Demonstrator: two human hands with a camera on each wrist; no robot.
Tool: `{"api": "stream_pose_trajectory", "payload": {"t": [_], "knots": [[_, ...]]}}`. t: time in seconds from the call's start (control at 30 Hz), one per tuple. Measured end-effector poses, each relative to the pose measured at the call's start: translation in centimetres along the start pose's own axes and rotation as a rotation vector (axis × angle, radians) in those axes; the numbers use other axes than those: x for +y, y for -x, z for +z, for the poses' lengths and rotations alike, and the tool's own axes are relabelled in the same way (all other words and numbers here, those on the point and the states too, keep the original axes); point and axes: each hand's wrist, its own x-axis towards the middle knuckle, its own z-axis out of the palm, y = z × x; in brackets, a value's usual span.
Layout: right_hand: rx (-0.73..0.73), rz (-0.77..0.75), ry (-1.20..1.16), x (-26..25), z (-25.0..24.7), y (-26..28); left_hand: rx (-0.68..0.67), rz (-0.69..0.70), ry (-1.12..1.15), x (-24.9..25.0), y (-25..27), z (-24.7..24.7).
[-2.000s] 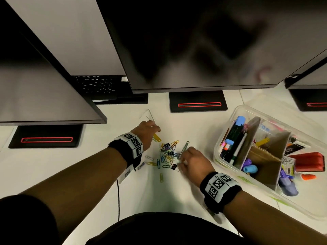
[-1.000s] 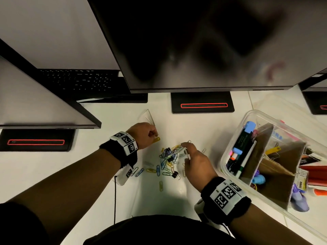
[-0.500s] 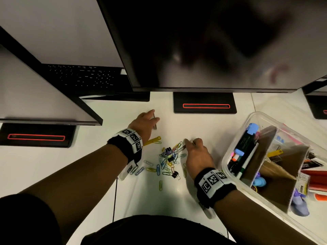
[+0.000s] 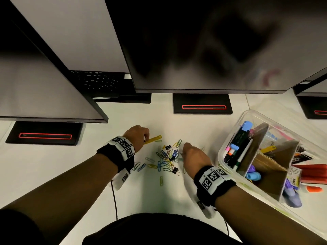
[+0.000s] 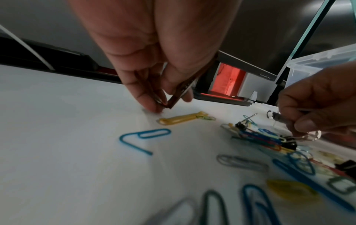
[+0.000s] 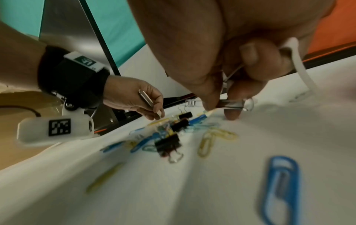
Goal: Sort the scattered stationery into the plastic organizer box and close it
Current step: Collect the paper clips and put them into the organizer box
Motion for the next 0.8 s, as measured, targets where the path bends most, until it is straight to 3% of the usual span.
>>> {"api": "stream_pose_trajectory", "payload": {"t": [0.2, 0.43, 0.67, 0.8], "knots": [[0.059, -0.161, -0.053, -3.8, -1.6, -0.9, 0.042, 0.015, 0.088, -0.7, 1.6, -0.3], [-0.050, -0.392, 0.321, -8.1, -0.6, -5.3, 0.063, -0.084, 0.101, -2.1, 5.2, -0.1], [-0.060, -0.409, 0.355, -8.6, 0.3, -6.2, 0.027, -0.185, 0.308, -4.9, 7.2, -0.1], [-0.096, -0.370, 0.363, -8.6, 0.6, -5.9, 0.015, -0.171, 0.270, -5.2, 7.4, 0.0]]}}
